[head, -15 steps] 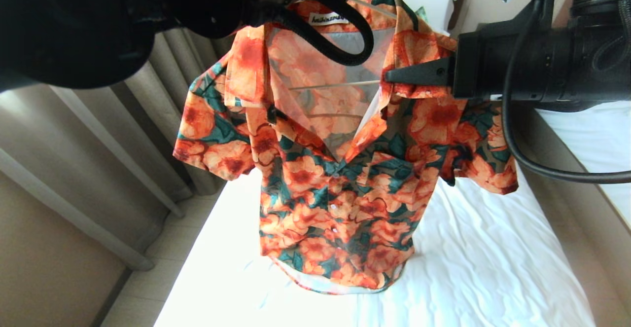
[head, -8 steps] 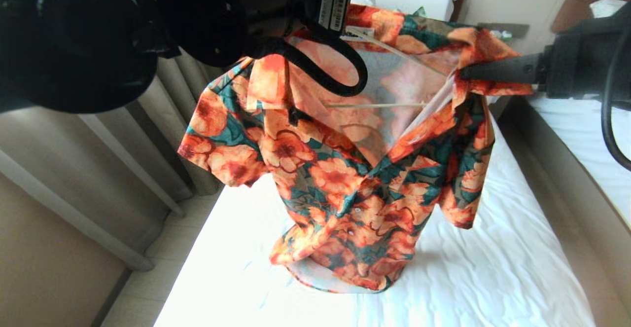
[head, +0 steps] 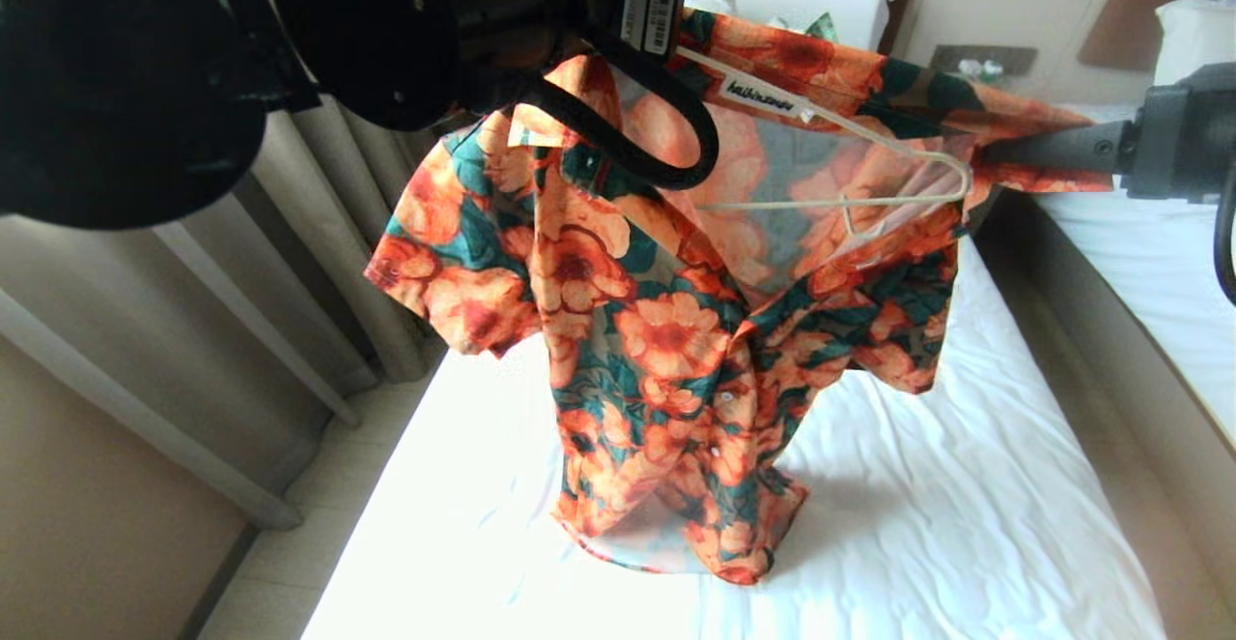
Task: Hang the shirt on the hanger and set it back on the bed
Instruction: Take the clothes hanger out of the clothes
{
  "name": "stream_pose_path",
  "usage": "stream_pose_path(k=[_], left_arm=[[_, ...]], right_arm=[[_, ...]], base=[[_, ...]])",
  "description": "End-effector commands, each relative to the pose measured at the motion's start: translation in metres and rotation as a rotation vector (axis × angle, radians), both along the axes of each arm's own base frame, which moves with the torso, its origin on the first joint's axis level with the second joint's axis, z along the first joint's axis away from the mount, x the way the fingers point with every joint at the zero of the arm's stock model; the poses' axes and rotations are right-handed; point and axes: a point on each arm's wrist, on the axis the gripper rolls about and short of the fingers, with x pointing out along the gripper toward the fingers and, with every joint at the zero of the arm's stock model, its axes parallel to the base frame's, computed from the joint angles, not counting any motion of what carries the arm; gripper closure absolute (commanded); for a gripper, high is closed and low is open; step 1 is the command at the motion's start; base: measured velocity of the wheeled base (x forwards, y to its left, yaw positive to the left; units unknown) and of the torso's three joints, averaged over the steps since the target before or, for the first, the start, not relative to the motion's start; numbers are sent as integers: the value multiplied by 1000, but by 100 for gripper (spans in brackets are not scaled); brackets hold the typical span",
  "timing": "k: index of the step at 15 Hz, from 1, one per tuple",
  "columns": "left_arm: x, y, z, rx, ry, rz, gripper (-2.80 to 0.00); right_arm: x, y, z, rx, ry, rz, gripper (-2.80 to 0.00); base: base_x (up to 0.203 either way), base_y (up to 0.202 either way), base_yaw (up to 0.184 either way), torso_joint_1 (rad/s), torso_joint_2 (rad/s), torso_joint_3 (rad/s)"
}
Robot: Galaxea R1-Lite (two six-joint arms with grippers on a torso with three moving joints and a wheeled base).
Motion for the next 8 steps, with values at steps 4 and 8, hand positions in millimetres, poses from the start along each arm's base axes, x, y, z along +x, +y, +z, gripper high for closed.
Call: stream_pose_path(k=[4, 8], left_arm=[[0, 2, 1, -9, 0, 6, 0], [5, -4, -5, -4, 10, 5, 0]], right_arm=[[17, 1, -14, -5, 54, 3, 0], [19, 1, -18, -17, 57, 6, -280]], base=[[0, 0, 0, 0, 0, 0], [0, 0, 0, 0, 0, 0]])
